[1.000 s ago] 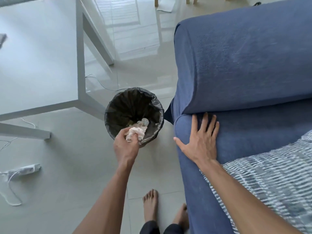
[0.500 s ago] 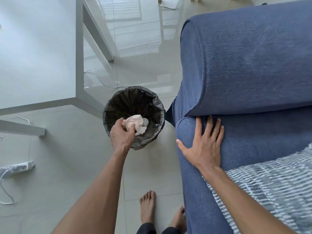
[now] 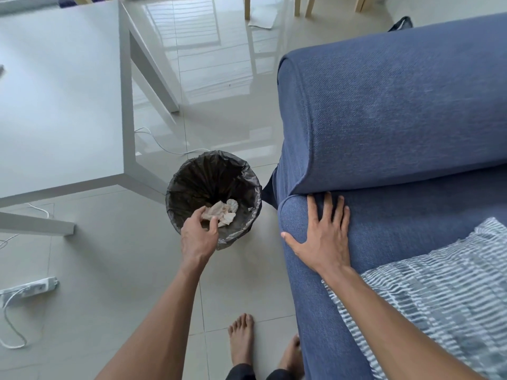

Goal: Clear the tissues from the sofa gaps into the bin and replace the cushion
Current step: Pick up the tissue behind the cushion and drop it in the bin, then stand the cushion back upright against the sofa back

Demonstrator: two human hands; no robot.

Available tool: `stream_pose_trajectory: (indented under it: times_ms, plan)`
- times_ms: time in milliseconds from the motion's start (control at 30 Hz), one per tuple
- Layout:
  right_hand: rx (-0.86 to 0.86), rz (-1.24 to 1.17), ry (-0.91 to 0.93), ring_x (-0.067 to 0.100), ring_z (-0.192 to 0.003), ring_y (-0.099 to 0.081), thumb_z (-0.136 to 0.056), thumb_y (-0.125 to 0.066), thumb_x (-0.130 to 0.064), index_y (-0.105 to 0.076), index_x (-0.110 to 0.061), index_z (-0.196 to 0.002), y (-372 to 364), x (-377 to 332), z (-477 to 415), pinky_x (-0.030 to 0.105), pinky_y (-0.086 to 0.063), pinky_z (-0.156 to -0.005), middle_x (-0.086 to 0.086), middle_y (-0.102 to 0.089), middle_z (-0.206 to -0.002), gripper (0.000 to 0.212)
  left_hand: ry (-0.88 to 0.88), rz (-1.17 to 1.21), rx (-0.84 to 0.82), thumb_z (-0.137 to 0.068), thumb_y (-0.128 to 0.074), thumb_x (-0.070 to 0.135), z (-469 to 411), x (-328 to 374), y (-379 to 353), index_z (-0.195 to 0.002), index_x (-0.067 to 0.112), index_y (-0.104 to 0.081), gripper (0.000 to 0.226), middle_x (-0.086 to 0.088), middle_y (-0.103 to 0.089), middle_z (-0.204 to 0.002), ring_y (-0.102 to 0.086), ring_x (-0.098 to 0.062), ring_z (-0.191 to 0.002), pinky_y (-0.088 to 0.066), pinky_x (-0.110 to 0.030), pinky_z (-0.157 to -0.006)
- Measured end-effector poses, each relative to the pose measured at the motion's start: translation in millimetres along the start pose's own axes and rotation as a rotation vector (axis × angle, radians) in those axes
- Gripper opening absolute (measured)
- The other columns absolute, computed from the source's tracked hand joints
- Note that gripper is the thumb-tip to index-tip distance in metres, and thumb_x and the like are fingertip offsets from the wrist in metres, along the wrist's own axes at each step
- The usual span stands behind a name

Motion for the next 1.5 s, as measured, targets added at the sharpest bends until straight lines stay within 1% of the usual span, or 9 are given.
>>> stream_pose_trajectory:
  times_ms: [100, 267, 500, 633, 867, 1033, 1133, 1300, 1500]
  plan:
    - [-0.032, -0.025, 0.024, 0.047, -0.144, -0.021, -0.075, -0.05, -0.075, -0.026, -0.017, -0.155, 8, 7, 1, 0.056, -0.016, -0.12, 0.024, -0.029, -0.155, 0.101, -0.099, -0.07, -0.044, -0.091, -0.059, 0.037, 13, 6, 3, -0.134, 0.024, -0.053, 0.046, -0.009, -0.062, -0.122, -0.065, -0.025, -0.101, -0.049, -0.042, -0.095]
    - [-0.034, -0.021, 0.031, 0.04, -0.142, -0.03, -0.083, -0.041, -0.073, -0.032, -0.018, -0.153, 23, 31, 4, 0.055, -0.018, -0.119, 0.023, -0.035, -0.152, 0.089, -0.33, -0.187, -0.065, -0.094, -0.056, 0.036, 41, 31, 1, -0.136, 0.026, -0.051, 0.044, 0.001, -0.055, -0.136, -0.049, -0.02, -0.127, -0.045, -0.039, -0.099]
    - [-0.012, -0.003, -0.081, 0.041, -0.144, -0.027, -0.089, -0.033, -0.068, -0.033, -0.014, -0.152, 54, 91, 16, 0.055, -0.015, -0.12, 0.025, -0.035, -0.152, 0.083, -0.577, -0.275, -0.165, -0.095, -0.051, 0.046, 86, 94, -28, -0.137, 0.024, -0.051, 0.048, 0.006, -0.055, -0.131, -0.057, -0.016, -0.115, -0.051, -0.035, -0.084]
    - [0.036, -0.038, -0.131, 0.04, -0.147, -0.024, -0.094, -0.032, -0.064, -0.031, -0.013, -0.153, 75, 115, 15, 0.054, -0.012, -0.121, 0.025, -0.034, -0.154, 0.078, -0.677, -0.291, -0.256, -0.095, -0.047, 0.049, 106, 131, -52, -0.14, 0.025, -0.048, 0.051, 0.008, -0.051, -0.136, -0.058, -0.015, -0.115, -0.051, -0.033, -0.083]
    - [0.031, -0.076, -0.307, 0.037, -0.151, -0.014, -0.097, -0.025, -0.063, -0.019, -0.017, -0.158, 96, 177, 37, 0.053, -0.007, -0.122, 0.022, -0.022, -0.161, 0.076, -0.772, -0.285, -0.38, -0.095, -0.038, 0.059, 138, 176, -92, -0.141, 0.03, -0.044, 0.054, 0.009, -0.05, -0.136, -0.051, -0.012, -0.123, -0.052, -0.038, -0.087]
    - [0.097, -0.172, -0.56, 0.039, -0.148, -0.021, -0.093, -0.026, -0.063, -0.03, -0.015, -0.154, 103, 229, 96, 0.053, -0.011, -0.122, 0.024, -0.028, -0.158, 0.078, -0.901, -0.288, -0.547, -0.091, -0.036, 0.066, 183, 220, -114, -0.142, 0.034, -0.042, 0.061, 0.01, -0.051, -0.135, -0.053, -0.012, -0.12, -0.05, -0.035, -0.089]
    - [0.084, -0.211, -0.7, 0.04, -0.148, -0.021, -0.091, -0.023, -0.066, -0.031, -0.017, -0.154, 100, 252, 141, 0.053, -0.012, -0.121, 0.023, -0.028, -0.159, 0.08, -0.986, -0.443, -0.703, -0.084, -0.032, 0.078, 200, 244, -126, -0.143, 0.041, -0.038, 0.07, 0.001, -0.059, -0.13, -0.055, -0.021, -0.12, -0.044, -0.039, -0.099]
    - [0.119, -0.337, -0.911, 0.038, -0.147, -0.022, -0.091, -0.021, -0.074, -0.032, -0.019, -0.152, 93, 254, 211, 0.054, -0.015, -0.12, 0.017, -0.029, -0.159, 0.083, -0.811, -0.559, -1.004, -0.071, -0.038, 0.09, 215, 257, -129, -0.142, 0.055, -0.024, 0.08, 0.007, -0.058, -0.136, -0.057, -0.022, -0.12, -0.044, -0.043, -0.102]
    - [0.259, -0.463, -1.105, 0.035, -0.148, -0.019, -0.087, -0.032, -0.076, -0.036, -0.028, -0.152, 87, 223, 268, 0.058, -0.022, -0.117, 0.01, -0.024, -0.161, 0.081, -0.786, -0.593, -1.094, -0.07, -0.05, 0.086, 229, 255, -114, -0.139, 0.066, -0.005, 0.085, 0.016, -0.061, -0.124, -0.061, -0.022, -0.115, -0.044, -0.04, -0.098]
Point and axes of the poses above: each hand's wrist, its own z-axis away from the middle knuckle, its own y-axis out of the back of the hand, x = y × z, the point moved 1 cm from there along -z, towards the middle knuckle
